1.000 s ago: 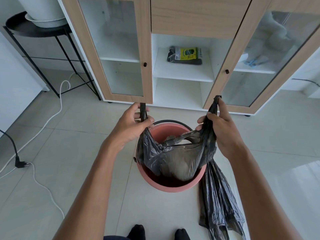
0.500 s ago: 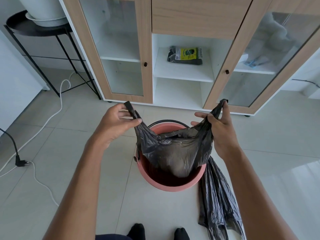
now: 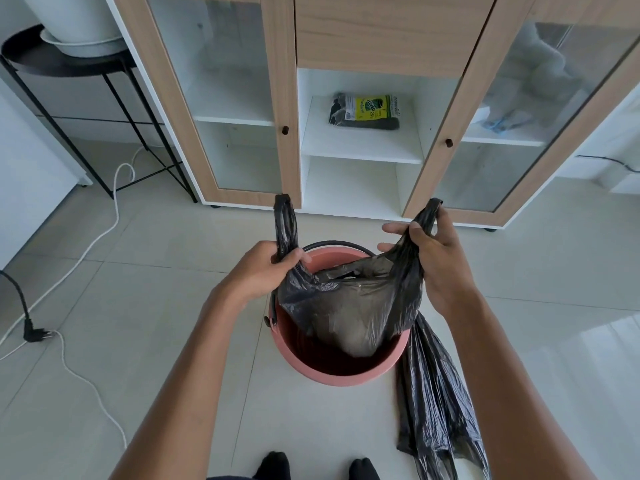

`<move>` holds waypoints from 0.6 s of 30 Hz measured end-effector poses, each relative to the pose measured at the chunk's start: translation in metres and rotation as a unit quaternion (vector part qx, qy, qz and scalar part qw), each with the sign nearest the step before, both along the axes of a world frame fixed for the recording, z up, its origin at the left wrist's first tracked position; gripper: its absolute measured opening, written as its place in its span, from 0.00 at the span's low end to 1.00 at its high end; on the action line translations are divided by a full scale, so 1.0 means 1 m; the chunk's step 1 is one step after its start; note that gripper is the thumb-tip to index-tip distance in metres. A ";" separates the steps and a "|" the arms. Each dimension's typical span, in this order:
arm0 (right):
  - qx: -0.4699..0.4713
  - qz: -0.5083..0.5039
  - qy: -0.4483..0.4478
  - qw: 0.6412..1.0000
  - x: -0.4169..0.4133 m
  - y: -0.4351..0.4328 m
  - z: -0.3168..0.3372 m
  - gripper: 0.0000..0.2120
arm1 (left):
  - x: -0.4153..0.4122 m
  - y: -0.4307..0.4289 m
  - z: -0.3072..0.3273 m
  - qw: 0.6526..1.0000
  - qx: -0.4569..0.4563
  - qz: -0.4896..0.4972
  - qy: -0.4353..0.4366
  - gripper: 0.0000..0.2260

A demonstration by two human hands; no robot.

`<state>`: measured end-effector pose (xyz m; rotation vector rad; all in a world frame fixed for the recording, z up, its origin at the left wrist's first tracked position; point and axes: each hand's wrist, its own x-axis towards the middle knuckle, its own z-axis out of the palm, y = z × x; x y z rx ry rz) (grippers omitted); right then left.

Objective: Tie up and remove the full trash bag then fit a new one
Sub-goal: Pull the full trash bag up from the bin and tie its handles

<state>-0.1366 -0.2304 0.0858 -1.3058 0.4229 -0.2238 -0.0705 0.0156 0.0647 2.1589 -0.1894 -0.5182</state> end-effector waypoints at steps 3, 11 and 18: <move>-0.005 -0.047 0.017 0.999 0.003 -0.003 -0.004 0.19 | 0.002 -0.001 -0.001 0.999 -0.034 0.034 -0.024 0.19; 0.025 -0.008 0.025 0.999 0.002 0.000 -0.002 0.14 | 0.004 -0.029 0.009 0.882 -0.401 0.227 0.099 0.22; 0.089 -0.006 0.038 0.995 0.010 0.007 -0.001 0.15 | -0.002 -0.040 0.009 0.842 -0.478 0.198 0.151 0.14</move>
